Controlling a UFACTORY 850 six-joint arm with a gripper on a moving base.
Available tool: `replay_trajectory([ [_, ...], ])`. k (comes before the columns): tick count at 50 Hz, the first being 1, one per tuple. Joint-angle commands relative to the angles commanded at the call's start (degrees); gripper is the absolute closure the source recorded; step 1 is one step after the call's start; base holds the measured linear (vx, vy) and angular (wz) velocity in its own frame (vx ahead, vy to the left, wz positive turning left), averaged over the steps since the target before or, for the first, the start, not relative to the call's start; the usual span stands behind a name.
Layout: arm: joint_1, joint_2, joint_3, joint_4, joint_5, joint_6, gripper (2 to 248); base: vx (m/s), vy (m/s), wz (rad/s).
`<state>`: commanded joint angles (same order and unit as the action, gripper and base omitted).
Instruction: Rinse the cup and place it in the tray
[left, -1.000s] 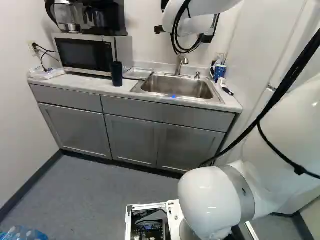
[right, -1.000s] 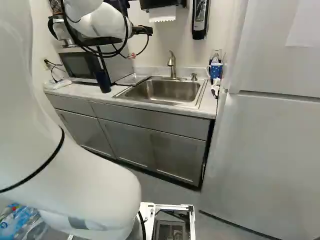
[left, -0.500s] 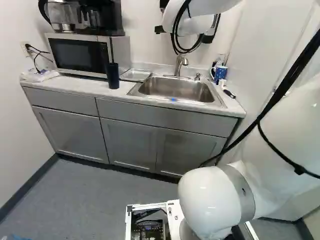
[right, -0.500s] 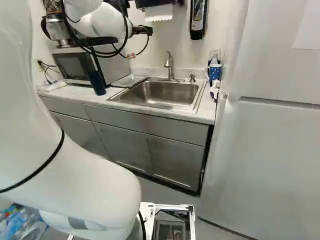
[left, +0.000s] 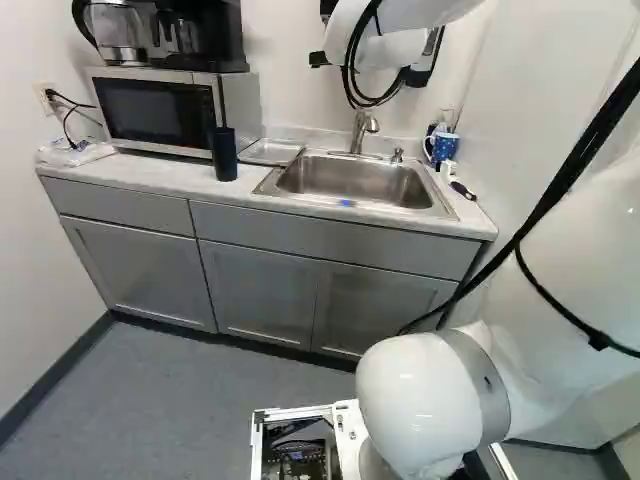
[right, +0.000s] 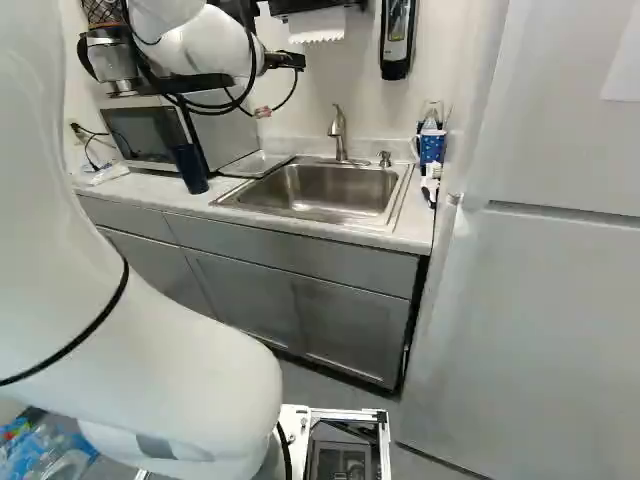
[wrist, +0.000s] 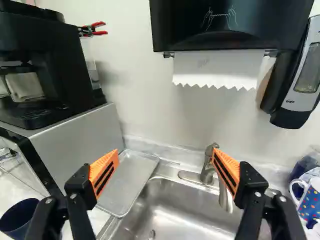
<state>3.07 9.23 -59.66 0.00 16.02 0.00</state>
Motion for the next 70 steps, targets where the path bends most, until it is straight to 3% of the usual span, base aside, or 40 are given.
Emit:
replay_trajectory([
  [32, -0.1, -0.5, -0.4, 0.0, 0.0, 0.0, 3, 0.016, 0.0, 0.0],
  [70, -3.0, -7.5, -7.1, 0.0, -1.8, 0.0, 3, 0.0, 0.0, 0.0],
])
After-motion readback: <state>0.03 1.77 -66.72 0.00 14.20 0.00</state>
